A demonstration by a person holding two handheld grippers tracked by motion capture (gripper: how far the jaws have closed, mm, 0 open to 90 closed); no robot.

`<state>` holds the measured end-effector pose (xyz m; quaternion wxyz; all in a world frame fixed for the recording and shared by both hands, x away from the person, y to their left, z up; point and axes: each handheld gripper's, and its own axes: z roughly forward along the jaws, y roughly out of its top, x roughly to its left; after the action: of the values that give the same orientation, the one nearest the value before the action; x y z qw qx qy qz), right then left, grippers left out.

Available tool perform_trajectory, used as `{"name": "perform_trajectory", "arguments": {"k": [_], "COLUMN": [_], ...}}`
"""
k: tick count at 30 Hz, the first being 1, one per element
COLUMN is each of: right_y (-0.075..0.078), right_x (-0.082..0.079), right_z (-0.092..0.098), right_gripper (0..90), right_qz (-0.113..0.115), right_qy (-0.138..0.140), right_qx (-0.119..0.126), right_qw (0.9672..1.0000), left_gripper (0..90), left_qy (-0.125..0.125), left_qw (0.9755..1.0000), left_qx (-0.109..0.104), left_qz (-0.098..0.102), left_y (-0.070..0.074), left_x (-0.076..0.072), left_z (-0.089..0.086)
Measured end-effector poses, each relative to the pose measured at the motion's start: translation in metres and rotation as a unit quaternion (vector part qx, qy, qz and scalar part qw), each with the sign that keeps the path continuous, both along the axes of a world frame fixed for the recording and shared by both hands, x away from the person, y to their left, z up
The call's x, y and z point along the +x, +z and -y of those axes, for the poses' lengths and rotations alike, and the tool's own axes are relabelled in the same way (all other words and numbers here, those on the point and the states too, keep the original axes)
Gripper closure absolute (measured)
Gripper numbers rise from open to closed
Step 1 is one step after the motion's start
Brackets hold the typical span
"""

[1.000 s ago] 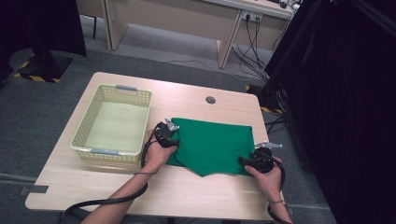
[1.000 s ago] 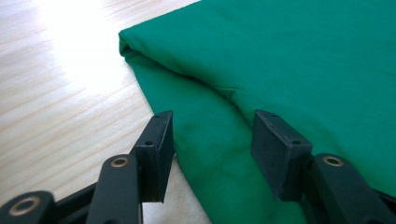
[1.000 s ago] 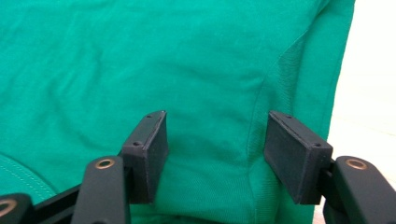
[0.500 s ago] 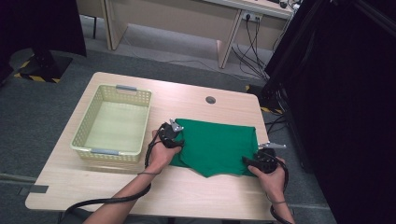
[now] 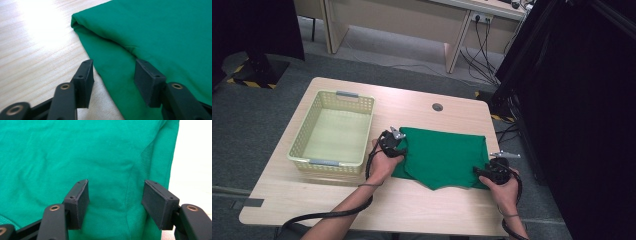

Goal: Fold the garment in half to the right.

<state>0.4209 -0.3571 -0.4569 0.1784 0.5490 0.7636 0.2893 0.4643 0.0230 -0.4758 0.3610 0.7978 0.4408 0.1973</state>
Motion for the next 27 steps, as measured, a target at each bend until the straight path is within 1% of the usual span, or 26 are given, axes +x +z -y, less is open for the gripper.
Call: {"name": "perform_trajectory", "arguments": {"k": [2, 5, 9, 12, 14, 19, 21, 24, 27], "right_y": [0.001, 0.001, 0.0, -0.001, -0.002, 0.001, 0.003, 0.005, 0.004], "right_x": [0.0, 0.0, 0.0, 0.0, 0.001, 0.002, 0.003, 0.003, 0.005], "right_z": [0.0, 0.001, 0.001, 0.001, 0.002, 0.004, 0.005, 0.008, 0.01], "right_gripper": [38.2, 38.0, 37.9, 37.7, 37.7, 37.6, 37.5, 37.3, 37.1], "right_qz": [0.001, 0.001, 0.001, -0.002, -0.003, 0.0, 0.003, 0.007, 0.003], "right_qy": [0.002, 0.001, 0.002, 0.002, 0.001, -0.001, -0.005, -0.013, -0.017], "right_qx": [0.0, 0.004, 0.006, 0.009, 0.011, 0.013, 0.015, 0.017, 0.014], "right_qw": [1.0, 1.0, 1.0, 1.0, 0.9999, 0.9999, 0.9999, 0.9997, 0.9997], "left_gripper": [57.2, 61.1, 73.2, 81.9, 85.9, 87.5, 87.5, 87.5, 87.5], "left_qy": [-0.001, 0.004, 0.005, 0.001, 0.0, -0.007, -0.009, -0.016, -0.019], "left_qw": [0.9999, 0.9998, 0.9993, 0.9991, 0.999, 0.9987, 0.9986, 0.9981, 0.9977], "left_qx": [-0.011, -0.019, -0.036, -0.041, -0.044, -0.049, -0.052, -0.06, -0.064], "left_qz": [-0.004, -0.004, -0.007, -0.007, -0.008, -0.013, -0.007, 0.005, 0.012], "left_y": [-0.001, -0.001, -0.002, -0.003, -0.003, -0.003, 0.0, 0.007, 0.013], "left_x": [0.0, -0.001, -0.002, -0.004, -0.004, -0.002, -0.003, -0.006, -0.008], "left_z": [0.0, 0.0, 0.001, 0.003, 0.004, 0.003, 0.004, 0.006, 0.006]}}
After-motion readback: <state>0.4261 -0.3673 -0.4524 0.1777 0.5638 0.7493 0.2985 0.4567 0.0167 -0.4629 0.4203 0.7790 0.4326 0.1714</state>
